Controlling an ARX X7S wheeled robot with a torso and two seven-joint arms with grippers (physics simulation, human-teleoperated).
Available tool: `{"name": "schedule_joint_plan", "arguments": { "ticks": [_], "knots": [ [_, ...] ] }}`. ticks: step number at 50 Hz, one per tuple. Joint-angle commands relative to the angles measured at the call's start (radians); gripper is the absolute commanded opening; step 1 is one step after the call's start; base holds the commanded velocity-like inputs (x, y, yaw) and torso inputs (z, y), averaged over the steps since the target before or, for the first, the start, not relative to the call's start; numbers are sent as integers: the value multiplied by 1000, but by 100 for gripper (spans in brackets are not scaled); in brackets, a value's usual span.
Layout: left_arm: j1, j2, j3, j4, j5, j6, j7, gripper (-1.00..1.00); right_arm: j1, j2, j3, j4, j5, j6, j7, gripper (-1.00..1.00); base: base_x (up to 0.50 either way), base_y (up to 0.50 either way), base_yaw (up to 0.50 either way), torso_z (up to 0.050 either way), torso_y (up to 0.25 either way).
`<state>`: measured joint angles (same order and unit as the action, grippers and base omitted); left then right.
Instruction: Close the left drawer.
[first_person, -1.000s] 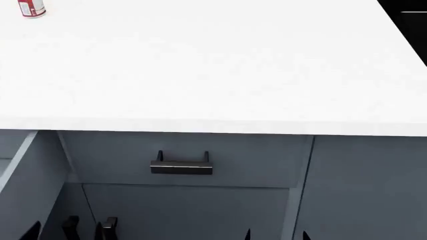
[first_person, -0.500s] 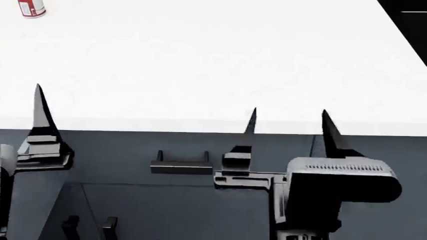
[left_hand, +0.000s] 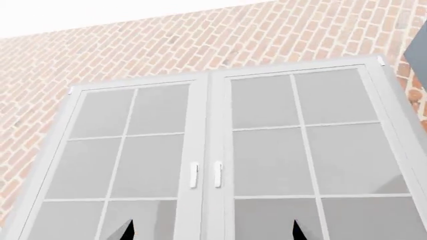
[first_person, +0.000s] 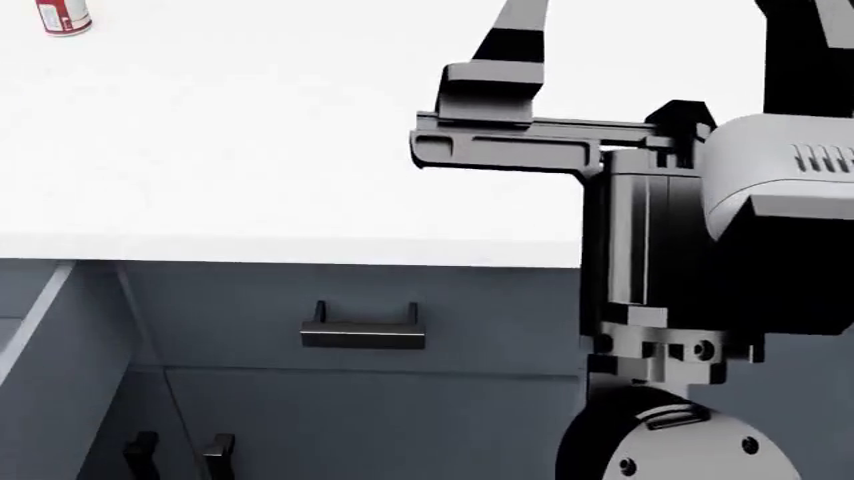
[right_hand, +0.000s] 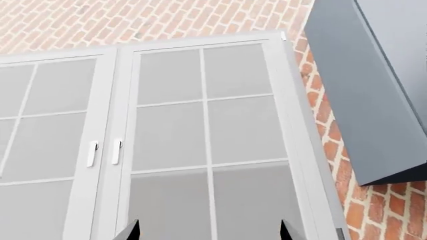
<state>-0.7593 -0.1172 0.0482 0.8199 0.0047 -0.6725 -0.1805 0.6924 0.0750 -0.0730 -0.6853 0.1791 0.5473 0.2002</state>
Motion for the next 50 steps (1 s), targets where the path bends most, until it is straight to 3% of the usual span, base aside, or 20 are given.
{"name": "schedule_joint_plan", "arguments": {
  "ticks": [1,16,18,20,25,34,44,50],
  "knots": [
    [-82,-9,-3,90,-13,-109,-11,100,64,9,3,-49,36,46,24,100,0,0,0,0,0],
    [-32,-38,25,71,-2,-62,-26,100,47,22,-12,-44,65,33,43,100,0,0,0,0,0],
    [-21,-79,63,82,-47,-89,51,100,10,75,-72,-44,93,49,-38,100,0,0,0,0,0],
    [-3,-127,122,94,-72,-121,117,100,-17,149,-161,-13,-10,-32,-71,100,0,0,0,0,0],
    [0,-237,245,125,-61,-160,208,100,-29,196,-202,-64,-14,5,-104,100,0,0,0,0,0],
    [-29,-292,308,186,-79,-270,267,100,-56,269,-257,-81,-56,10,-137,100,0,0,0,0,0],
    [-21,-345,336,226,-110,-302,239,100,-58,289,-263,-79,-61,13,-142,100,0,0,0,0,0],
    [-90,-445,346,226,-309,-294,64,100,-39,287,-252,-79,-51,26,-141,100,0,0,0,0,0]
  ]
}}
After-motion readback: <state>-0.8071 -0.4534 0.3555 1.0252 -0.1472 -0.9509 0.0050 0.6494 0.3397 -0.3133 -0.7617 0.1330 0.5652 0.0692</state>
